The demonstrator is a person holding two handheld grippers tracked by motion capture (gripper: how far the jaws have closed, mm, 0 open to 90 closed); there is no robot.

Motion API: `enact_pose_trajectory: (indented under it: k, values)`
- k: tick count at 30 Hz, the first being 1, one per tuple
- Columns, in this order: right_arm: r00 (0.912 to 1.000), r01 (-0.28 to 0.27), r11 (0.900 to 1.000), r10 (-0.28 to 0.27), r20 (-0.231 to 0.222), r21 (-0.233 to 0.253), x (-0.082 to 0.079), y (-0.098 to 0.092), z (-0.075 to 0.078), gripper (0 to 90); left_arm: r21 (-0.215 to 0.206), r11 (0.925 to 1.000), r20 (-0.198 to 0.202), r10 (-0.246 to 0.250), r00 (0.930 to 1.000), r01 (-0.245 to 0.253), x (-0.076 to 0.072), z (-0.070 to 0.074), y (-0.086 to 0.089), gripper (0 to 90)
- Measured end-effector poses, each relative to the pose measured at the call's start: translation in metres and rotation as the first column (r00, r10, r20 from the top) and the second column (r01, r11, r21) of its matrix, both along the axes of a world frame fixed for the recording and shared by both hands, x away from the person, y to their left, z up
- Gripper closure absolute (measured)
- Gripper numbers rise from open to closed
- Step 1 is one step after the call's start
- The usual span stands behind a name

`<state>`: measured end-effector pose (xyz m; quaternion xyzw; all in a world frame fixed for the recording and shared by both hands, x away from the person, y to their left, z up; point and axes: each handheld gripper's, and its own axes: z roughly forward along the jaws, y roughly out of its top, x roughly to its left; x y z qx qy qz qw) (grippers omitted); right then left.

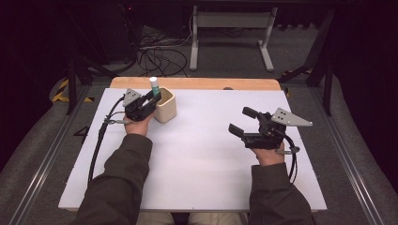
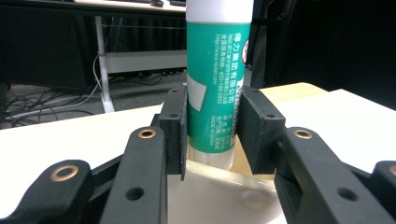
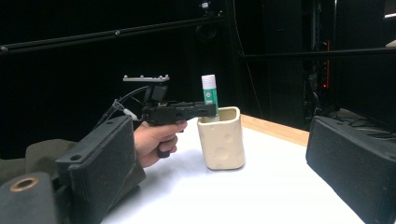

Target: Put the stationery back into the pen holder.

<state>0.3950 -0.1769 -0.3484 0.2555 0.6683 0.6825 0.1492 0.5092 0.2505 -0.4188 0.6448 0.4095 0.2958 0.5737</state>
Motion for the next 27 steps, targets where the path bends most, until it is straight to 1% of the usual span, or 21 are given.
enact_pose_trajectory:
  k: [11, 13, 19, 27]
  values:
    - [1.0000, -0.001, 1.000, 0.001, 0.001, 0.000, -0.0001, 0.0002, 0.0001, 9.0, -0.016, 0.9998, -0.004, 0.014, 0.9999, -0.014, 0.0024, -0.0017, -0.0011, 65.2]
    - [1.0000, -0.002, 1.000, 0.002, 0.001, 0.000, -0.0001, 0.0003, 0.0002, 9.0, -0.026, 0.9996, -0.006, 0.013, 0.9999, -0.013, 0.0026, -0.0017, -0.0017, 65.2]
    - [1.0000, -0.003, 1.000, 0.003, 0.002, 0.000, -0.0003, 0.0002, 0.0003, 9.0, -0.039, 0.9991, -0.010, 0.014, 0.9999, -0.015, 0.0032, -0.0021, -0.0021, 65.0]
    - [1.0000, -0.005, 1.000, 0.005, 0.001, 0.004, -0.0003, 0.0000, 0.0004, 9.0, -0.047, 0.9988, -0.012, 0.011, 0.9999, -0.011, 0.0037, -0.0025, -0.0026, 64.8]
